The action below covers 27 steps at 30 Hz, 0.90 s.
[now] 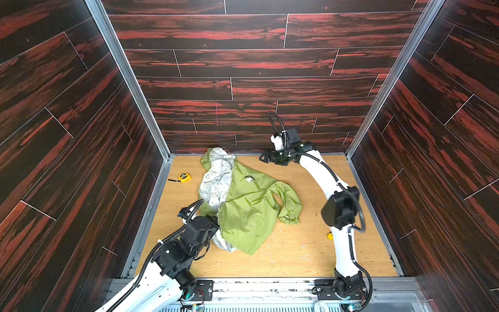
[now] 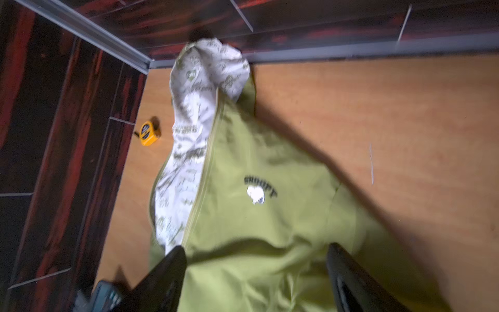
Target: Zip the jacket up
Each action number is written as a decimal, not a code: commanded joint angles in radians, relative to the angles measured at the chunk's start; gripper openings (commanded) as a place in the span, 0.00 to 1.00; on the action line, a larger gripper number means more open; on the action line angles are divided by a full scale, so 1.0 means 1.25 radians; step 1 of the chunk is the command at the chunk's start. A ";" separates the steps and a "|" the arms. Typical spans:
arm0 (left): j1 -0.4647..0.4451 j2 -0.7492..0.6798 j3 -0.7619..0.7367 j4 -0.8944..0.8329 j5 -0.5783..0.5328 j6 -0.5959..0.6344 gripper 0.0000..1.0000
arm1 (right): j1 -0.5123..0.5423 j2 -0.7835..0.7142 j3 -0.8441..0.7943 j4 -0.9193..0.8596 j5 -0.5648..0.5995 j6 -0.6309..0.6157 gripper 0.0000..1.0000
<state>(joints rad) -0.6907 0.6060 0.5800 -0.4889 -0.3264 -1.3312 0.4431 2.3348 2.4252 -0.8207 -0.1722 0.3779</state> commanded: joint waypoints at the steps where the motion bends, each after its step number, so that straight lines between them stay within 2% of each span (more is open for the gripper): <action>1: 0.004 0.001 0.010 0.024 0.026 0.003 0.00 | 0.002 0.191 0.176 -0.152 0.042 -0.014 0.85; 4: 0.006 -0.008 0.006 0.022 0.030 0.003 0.00 | -0.002 0.285 0.259 -0.178 0.032 -0.012 0.86; 10: 0.007 -0.067 -0.016 -0.010 0.025 -0.024 0.00 | -0.005 0.286 0.112 -0.118 0.025 -0.013 0.85; 14: 0.007 -0.105 -0.031 -0.027 0.017 -0.039 0.00 | -0.005 0.281 0.072 -0.104 0.025 -0.017 0.85; 19: 0.007 -0.124 -0.042 -0.027 0.012 -0.049 0.00 | 0.011 0.283 0.029 -0.089 -0.020 -0.014 0.78; 20: 0.006 -0.123 -0.043 -0.026 0.012 -0.049 0.00 | 0.015 0.285 0.020 -0.087 -0.031 -0.013 0.72; 24: 0.006 -0.116 -0.042 -0.021 0.011 -0.048 0.00 | 0.022 0.277 -0.011 -0.073 -0.056 0.022 0.33; 27: 0.006 -0.106 -0.040 -0.022 0.008 -0.044 0.00 | 0.014 0.250 -0.034 -0.059 -0.061 0.042 0.14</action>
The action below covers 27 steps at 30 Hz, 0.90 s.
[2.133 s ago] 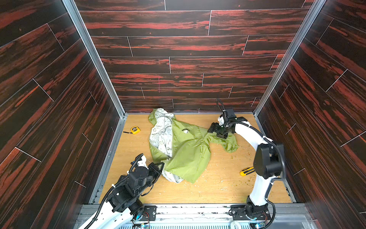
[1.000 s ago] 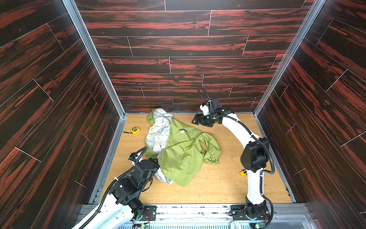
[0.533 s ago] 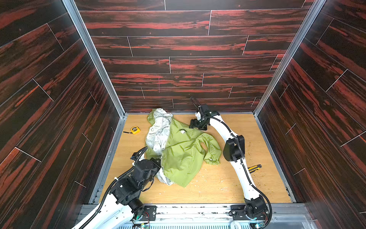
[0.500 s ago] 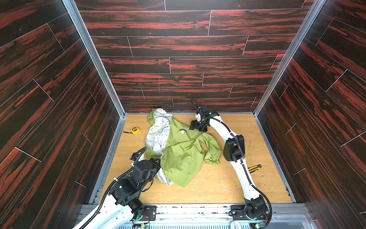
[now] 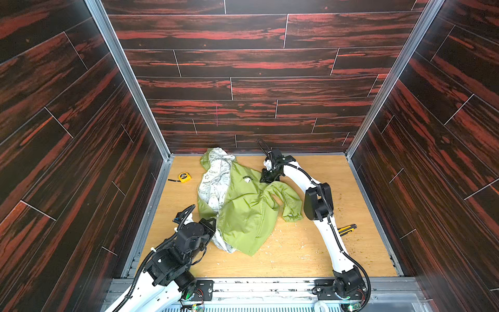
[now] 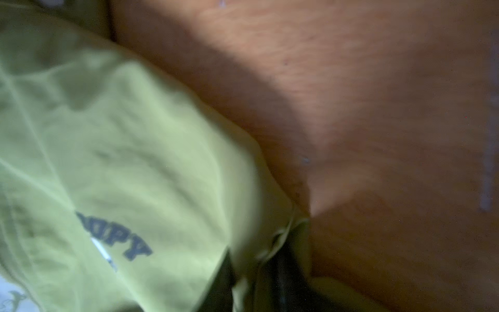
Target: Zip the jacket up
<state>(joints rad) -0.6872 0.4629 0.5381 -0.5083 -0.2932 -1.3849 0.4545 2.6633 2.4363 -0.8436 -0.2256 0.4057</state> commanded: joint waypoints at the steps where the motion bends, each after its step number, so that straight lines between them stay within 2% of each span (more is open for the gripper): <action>1: 0.004 0.014 -0.007 -0.008 -0.020 0.002 0.00 | -0.001 -0.026 -0.050 -0.037 -0.019 0.024 0.07; 3: 0.004 0.029 -0.004 -0.013 -0.029 0.012 0.00 | -0.021 -0.060 -0.070 -0.029 -0.025 0.038 0.00; 7: 0.004 0.090 0.020 -0.024 -0.048 0.056 0.00 | -0.084 -0.153 -0.155 0.025 -0.060 0.073 0.00; 12: 0.018 0.224 0.088 -0.028 -0.046 0.150 0.00 | -0.181 -0.306 -0.296 0.114 -0.092 0.119 0.00; 21: 0.123 0.521 0.281 0.071 0.098 0.345 0.00 | -0.336 -0.565 -0.565 0.246 -0.135 0.181 0.00; 27: 0.175 0.780 0.527 0.085 0.208 0.467 0.00 | -0.388 -0.724 -0.735 0.292 -0.109 0.210 0.00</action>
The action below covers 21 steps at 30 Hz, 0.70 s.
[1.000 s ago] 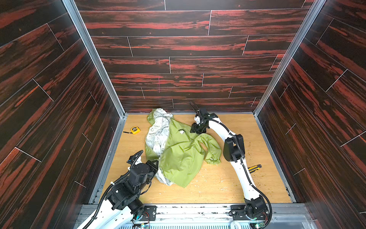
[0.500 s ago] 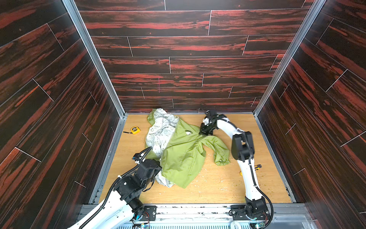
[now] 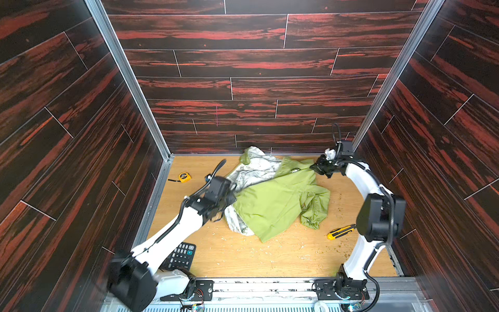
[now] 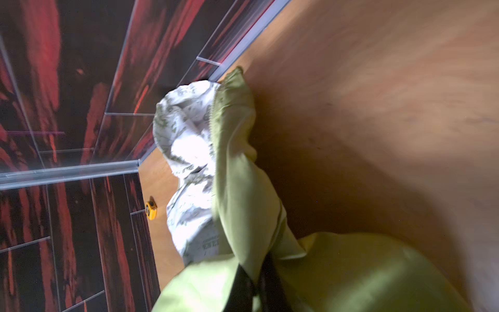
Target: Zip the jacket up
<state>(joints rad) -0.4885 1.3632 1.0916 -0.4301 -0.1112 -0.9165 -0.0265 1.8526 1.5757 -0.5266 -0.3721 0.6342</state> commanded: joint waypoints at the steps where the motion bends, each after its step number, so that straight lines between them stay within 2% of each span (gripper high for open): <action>1: 0.022 0.099 0.128 0.018 0.078 0.103 0.00 | -0.003 -0.097 -0.075 0.049 0.010 0.031 0.00; 5: 0.032 0.206 0.275 -0.006 0.127 0.125 0.00 | 0.002 -0.128 -0.167 0.108 -0.040 0.077 0.00; 8: 0.044 0.221 0.334 -0.056 0.132 0.135 0.00 | 0.028 -0.132 -0.211 0.159 -0.071 0.118 0.00; 14: 0.095 0.101 0.270 -0.052 0.055 0.146 0.00 | 0.134 -0.152 -0.303 0.384 -0.116 0.283 0.00; 21: 0.213 -0.003 0.206 -0.098 0.049 0.149 0.00 | 0.282 -0.154 -0.392 0.744 -0.075 0.496 0.00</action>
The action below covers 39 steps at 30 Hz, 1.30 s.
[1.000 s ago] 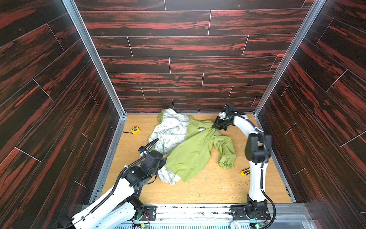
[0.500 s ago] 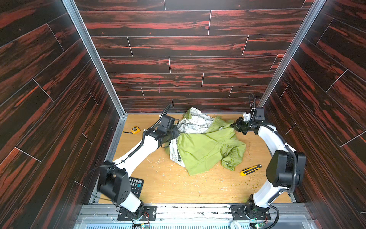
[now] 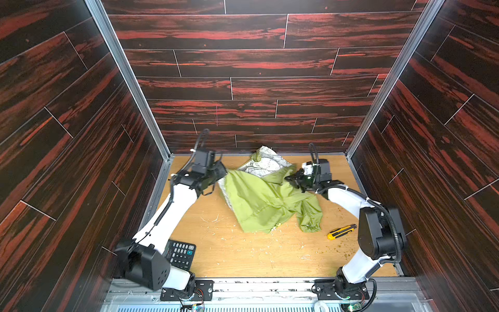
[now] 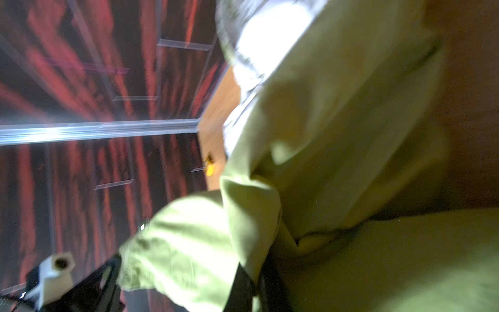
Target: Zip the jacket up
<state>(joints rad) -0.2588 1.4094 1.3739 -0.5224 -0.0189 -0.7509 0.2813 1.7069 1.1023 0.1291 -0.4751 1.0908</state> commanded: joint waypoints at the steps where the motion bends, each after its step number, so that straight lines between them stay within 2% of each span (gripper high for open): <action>1: 0.042 -0.046 -0.022 -0.024 -0.019 0.016 0.00 | 0.053 -0.027 0.001 0.239 0.008 0.134 0.00; 5: 0.068 -0.034 0.018 -0.026 0.012 0.026 0.00 | 0.099 0.002 0.097 0.254 0.007 0.133 0.00; 10: 0.083 0.013 0.119 -0.036 0.046 0.036 0.00 | 0.100 0.020 0.226 0.288 -0.007 0.143 0.00; 15: 0.089 0.055 0.228 -0.078 0.063 0.054 0.00 | 0.099 0.023 0.292 0.289 -0.042 0.077 0.00; 17: 0.092 0.056 0.236 -0.081 0.068 0.054 0.00 | 0.100 0.010 0.244 0.288 -0.055 0.034 0.00; 19: 0.093 0.041 0.207 -0.074 0.089 0.048 0.00 | 0.100 -0.018 0.142 0.290 -0.064 -0.003 0.00; 23: 0.093 -0.029 0.078 -0.005 0.116 0.009 0.00 | 0.099 -0.100 -0.113 0.321 -0.067 -0.033 0.00; 26: 0.089 -0.095 -0.024 0.005 0.149 -0.018 0.00 | 0.091 -0.183 -0.257 0.308 -0.053 -0.044 0.00; 27: 0.085 -0.115 -0.058 0.004 0.160 -0.026 0.00 | 0.082 -0.218 -0.292 0.283 -0.040 -0.049 0.02; 28: 0.083 -0.140 -0.088 0.003 0.164 -0.036 0.00 | 0.072 -0.249 -0.312 0.259 -0.029 -0.055 0.09; 29: 0.080 -0.171 -0.128 -0.001 0.169 -0.049 0.00 | 0.060 -0.282 -0.322 0.207 -0.009 -0.073 0.21; 31: 0.075 -0.230 -0.206 -0.005 0.172 -0.074 0.00 | 0.045 -0.339 -0.288 0.032 0.072 -0.133 0.38; 33: 0.071 -0.293 -0.273 -0.029 0.165 -0.086 0.00 | 0.039 -0.379 -0.215 -0.141 0.204 -0.189 0.56; 36: 0.071 -0.372 -0.345 -0.098 0.146 -0.090 0.00 | 0.044 -0.343 -0.078 -0.292 0.299 -0.252 0.66; 39: 0.072 -0.428 -0.404 -0.121 0.134 -0.100 0.00 | 0.056 -0.226 0.077 -0.362 0.281 -0.301 0.68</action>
<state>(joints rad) -0.1673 0.9173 0.9184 -0.6151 0.1654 -0.8555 0.3351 1.3140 1.0771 -0.1055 -0.2066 0.8257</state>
